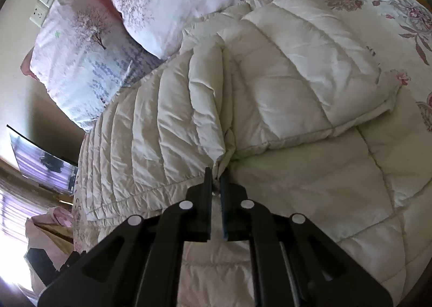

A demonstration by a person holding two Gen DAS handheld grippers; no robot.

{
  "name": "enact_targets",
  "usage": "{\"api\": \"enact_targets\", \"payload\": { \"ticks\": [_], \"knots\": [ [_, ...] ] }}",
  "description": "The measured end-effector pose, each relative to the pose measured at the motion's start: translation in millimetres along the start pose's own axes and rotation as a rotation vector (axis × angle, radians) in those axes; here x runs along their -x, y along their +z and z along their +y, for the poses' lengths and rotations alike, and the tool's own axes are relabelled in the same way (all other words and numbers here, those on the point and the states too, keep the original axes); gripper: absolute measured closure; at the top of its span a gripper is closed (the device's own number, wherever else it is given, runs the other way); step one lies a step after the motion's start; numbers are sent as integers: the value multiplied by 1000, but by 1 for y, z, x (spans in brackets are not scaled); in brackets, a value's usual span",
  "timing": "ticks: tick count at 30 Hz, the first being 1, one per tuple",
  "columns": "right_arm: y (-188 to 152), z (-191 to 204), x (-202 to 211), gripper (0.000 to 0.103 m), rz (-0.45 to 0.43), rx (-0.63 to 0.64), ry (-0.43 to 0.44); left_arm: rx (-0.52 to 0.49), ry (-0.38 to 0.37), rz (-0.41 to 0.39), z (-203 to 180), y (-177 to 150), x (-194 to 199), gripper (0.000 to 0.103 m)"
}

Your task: Fold large clothes

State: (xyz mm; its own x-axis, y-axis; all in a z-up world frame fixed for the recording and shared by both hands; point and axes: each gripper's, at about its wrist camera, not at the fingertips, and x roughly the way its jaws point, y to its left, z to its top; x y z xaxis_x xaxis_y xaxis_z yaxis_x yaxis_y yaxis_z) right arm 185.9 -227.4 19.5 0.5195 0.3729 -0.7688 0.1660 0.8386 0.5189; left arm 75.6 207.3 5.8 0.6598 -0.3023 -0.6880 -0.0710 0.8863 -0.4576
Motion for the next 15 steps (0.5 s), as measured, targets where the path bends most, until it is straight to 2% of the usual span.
{"api": "enact_targets", "payload": {
  "ticks": [2, 4, 6, 15],
  "knots": [
    [-1, 0, 4, 87, -1, 7, 6, -1, -14, 1, 0, -4, 3, 12],
    [-1, 1, 12, 75, -9, 20, 11, -8, -35, 4, -1, -8, 8, 13],
    [-4, -2, 22, 57, -21, 27, 18, -12, -48, 6, -1, -12, 11, 15],
    [-18, -35, 74, 40, -33, 76, 51, -7, -108, 40, -2, -36, 21, 22]
  ]
}}
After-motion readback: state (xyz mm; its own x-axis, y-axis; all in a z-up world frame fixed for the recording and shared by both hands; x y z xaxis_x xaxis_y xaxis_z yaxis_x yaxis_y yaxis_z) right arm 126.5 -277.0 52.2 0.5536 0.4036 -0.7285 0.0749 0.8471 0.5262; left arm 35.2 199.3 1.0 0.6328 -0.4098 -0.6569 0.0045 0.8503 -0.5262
